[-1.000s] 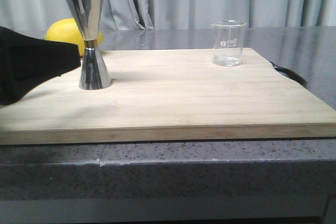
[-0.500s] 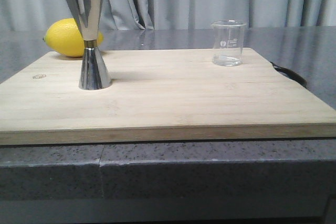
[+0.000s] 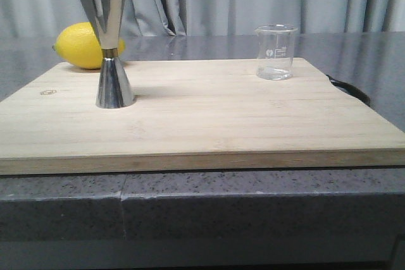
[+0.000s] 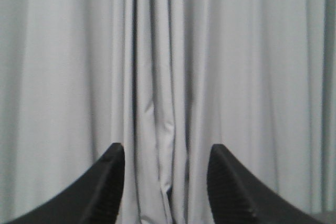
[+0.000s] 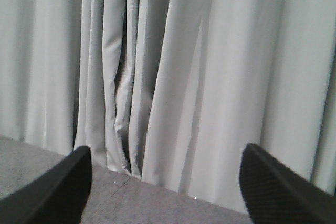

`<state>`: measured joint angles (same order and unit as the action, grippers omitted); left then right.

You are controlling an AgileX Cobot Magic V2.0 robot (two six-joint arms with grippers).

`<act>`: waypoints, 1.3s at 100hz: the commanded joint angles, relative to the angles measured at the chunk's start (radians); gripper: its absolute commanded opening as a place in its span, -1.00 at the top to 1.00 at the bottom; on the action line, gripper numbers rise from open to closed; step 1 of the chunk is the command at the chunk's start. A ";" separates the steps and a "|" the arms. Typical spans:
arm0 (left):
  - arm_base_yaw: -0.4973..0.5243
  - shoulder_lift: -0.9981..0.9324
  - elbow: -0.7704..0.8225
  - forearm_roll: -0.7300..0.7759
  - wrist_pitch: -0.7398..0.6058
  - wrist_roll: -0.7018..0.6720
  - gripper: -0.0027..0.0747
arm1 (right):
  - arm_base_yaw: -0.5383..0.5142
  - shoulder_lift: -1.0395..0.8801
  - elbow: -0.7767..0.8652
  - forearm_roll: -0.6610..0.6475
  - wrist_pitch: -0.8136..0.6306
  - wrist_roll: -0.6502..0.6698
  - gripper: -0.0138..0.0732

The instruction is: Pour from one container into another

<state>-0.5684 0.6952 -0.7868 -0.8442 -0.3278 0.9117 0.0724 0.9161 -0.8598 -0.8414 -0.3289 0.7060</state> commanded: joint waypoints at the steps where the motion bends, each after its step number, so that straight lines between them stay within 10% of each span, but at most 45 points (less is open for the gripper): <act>1: 0.003 -0.001 -0.043 -0.004 0.064 0.033 0.36 | -0.003 -0.086 -0.040 -0.041 0.006 -0.002 -0.23; 28: 0.003 -0.001 -0.028 -0.002 0.079 0.197 0.98 | -0.003 -0.256 -0.032 -0.067 0.165 -0.002 0.85; 59: 0.052 -0.096 0.048 -0.219 -0.055 0.415 0.98 | -0.003 -0.343 0.092 -0.067 0.228 -0.002 0.84; 86: 0.119 -0.308 0.107 -1.022 -0.218 1.204 0.98 | -0.003 -0.387 0.191 -0.067 0.157 -0.002 0.84; 130: 0.080 -0.553 0.505 -1.016 -0.060 1.086 0.98 | -0.003 -0.408 0.448 -0.069 0.022 -0.002 0.84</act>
<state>-0.4800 0.1318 -0.3419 -1.8387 -0.4465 2.0326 0.0724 0.5090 -0.4272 -0.9113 -0.2497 0.7060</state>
